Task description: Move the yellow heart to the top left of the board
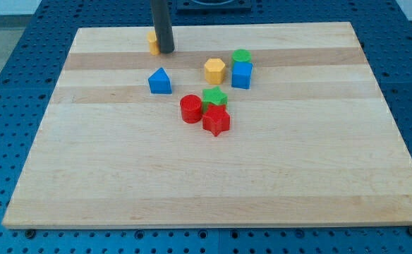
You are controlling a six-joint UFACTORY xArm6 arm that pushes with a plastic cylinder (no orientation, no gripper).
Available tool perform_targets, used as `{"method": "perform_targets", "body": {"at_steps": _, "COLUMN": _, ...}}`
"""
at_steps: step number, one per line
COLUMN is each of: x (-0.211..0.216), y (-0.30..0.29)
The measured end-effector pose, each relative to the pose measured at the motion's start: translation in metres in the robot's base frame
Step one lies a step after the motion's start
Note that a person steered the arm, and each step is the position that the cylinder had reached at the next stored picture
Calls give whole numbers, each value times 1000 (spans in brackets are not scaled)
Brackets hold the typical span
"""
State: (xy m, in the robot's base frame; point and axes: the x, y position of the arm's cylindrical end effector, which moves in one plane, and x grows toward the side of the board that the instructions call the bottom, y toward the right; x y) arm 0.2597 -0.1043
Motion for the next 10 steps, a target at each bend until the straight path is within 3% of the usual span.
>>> {"method": "perform_targets", "body": {"at_steps": 3, "x": -18, "y": -35}}
{"method": "perform_targets", "body": {"at_steps": 5, "x": -38, "y": -16}}
{"method": "perform_targets", "body": {"at_steps": 10, "x": -45, "y": -109}}
